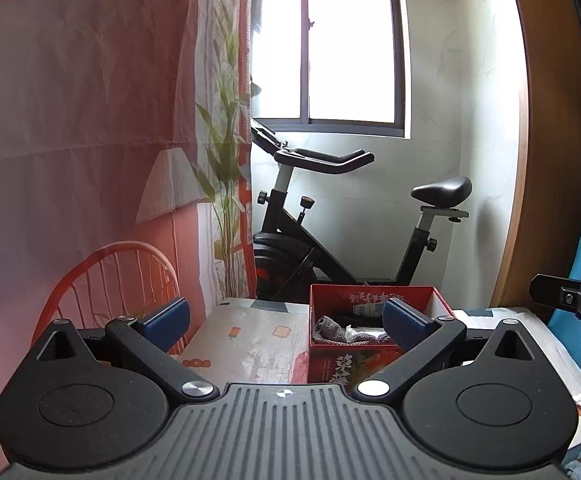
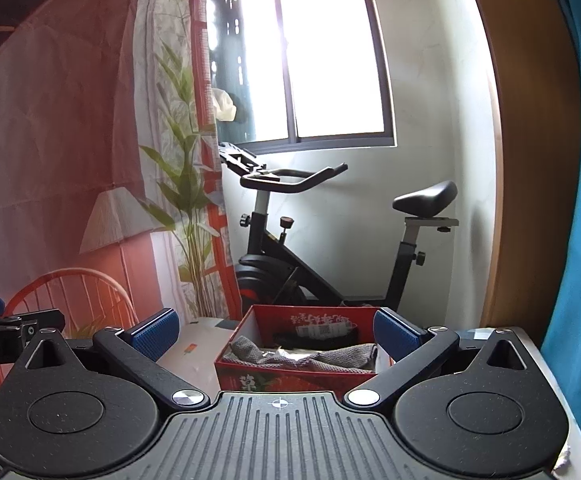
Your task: Organize soft objects
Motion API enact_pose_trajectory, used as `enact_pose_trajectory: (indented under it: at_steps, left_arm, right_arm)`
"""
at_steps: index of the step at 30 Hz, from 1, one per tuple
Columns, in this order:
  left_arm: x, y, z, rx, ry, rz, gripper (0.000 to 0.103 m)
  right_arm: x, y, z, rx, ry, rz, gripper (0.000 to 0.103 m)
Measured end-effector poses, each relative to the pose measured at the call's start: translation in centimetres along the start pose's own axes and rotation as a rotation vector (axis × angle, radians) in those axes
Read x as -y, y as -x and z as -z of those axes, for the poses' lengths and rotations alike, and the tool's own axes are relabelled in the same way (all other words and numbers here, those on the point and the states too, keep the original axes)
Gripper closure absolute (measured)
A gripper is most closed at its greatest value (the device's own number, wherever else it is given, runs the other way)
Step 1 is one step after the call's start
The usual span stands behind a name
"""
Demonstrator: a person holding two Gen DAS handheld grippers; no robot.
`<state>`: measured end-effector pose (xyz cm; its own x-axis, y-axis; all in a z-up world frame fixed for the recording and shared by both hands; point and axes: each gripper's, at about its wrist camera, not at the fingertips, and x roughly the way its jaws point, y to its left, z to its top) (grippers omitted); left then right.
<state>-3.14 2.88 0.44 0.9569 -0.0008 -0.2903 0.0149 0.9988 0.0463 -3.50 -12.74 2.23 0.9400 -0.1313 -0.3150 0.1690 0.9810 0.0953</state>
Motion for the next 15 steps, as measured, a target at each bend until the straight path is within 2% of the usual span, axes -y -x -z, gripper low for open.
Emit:
enact_pose_trajectory:
  at_steps: [15]
  left_arm:
    - [-0.05, 0.44, 0.09, 0.013, 0.014, -0.004, 0.000]
  right_arm:
    - [0.11, 0.51, 0.17, 0.022, -0.006, 0.015, 0.000]
